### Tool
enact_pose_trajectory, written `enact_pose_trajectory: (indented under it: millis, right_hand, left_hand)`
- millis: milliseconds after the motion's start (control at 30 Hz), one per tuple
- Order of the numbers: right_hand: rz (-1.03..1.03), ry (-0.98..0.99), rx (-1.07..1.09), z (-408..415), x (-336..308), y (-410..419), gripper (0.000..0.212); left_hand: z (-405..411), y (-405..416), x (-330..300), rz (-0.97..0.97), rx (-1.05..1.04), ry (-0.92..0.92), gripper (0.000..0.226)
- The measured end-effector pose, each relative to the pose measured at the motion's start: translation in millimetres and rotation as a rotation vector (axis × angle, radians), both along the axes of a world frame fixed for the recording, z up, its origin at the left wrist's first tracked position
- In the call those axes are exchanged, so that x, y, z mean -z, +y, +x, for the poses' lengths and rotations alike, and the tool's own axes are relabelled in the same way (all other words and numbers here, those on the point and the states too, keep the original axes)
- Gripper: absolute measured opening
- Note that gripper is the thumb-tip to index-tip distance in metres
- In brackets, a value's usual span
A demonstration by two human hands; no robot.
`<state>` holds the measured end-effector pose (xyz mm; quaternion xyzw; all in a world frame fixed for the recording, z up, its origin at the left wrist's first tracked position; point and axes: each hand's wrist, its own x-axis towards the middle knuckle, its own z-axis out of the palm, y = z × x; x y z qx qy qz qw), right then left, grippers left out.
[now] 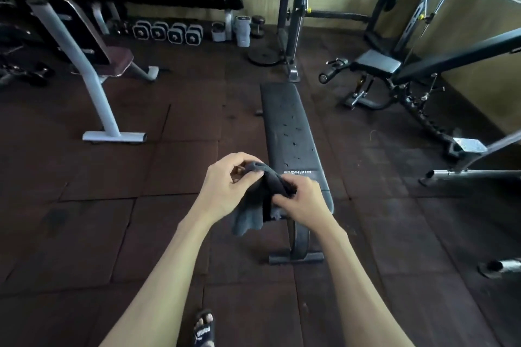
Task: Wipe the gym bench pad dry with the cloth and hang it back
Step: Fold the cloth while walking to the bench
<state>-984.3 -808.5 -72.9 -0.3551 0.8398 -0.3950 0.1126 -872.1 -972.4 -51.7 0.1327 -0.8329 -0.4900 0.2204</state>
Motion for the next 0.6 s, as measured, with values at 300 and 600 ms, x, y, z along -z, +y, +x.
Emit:
enact_pose_trajectory:
  millis: [300, 600]
  right_hand:
    - [-0.183, -0.159, 0.271, -61.3, -4.3, -146.7, 0.01]
    - [-0.469, -0.313, 0.364, -180.2, 17.1, -263.5, 0.019]
  left_hand:
    - [-62.2, -162.1, 7.6, 0.091, 0.012, -0.051, 0.006]
    - [-203.1, -266.2, 17.8, 0.217, -0.039, -0.015, 0.015]
